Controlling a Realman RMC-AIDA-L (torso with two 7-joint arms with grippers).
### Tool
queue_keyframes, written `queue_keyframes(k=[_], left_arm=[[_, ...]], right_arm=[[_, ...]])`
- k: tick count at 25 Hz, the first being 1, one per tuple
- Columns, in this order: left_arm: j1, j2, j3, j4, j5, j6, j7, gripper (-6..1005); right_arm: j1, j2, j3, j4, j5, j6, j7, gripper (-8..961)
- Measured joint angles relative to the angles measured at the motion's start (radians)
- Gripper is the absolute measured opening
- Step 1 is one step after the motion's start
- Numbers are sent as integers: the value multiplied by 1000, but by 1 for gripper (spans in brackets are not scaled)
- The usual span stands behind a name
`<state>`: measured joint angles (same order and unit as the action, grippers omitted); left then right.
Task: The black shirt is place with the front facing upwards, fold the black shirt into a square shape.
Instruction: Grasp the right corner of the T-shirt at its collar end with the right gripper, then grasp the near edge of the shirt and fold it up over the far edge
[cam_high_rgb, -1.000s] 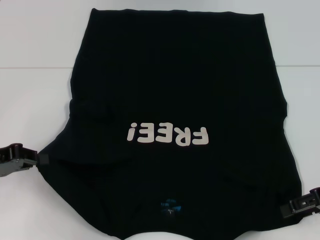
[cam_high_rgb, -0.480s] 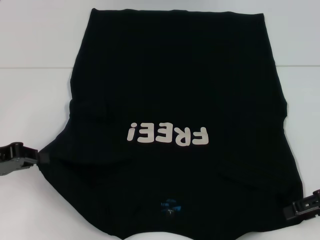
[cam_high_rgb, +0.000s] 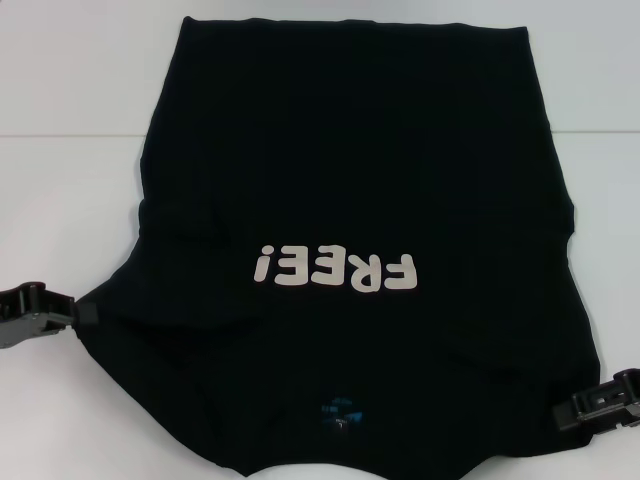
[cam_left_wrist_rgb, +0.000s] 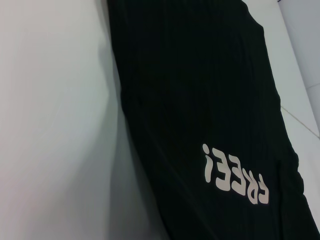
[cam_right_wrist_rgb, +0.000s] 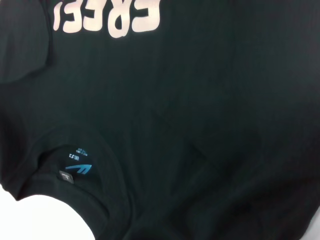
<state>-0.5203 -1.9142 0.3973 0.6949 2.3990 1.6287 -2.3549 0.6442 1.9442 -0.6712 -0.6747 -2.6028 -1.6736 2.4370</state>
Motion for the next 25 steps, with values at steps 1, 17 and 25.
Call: queue_keyframes(k=[1,17,25], left_arm=[[0,0,0,0,0,0,1,19],[-2,2,0,0,-12,-3,6,19],[0,2,0,0,-16,-3,9,19]], right_arm=[[1,0,0,1,-2,1,1,776],[15,-18,-28,-1,-12,2,18,770],[17,-18,-38,0,-21,3,27,766]])
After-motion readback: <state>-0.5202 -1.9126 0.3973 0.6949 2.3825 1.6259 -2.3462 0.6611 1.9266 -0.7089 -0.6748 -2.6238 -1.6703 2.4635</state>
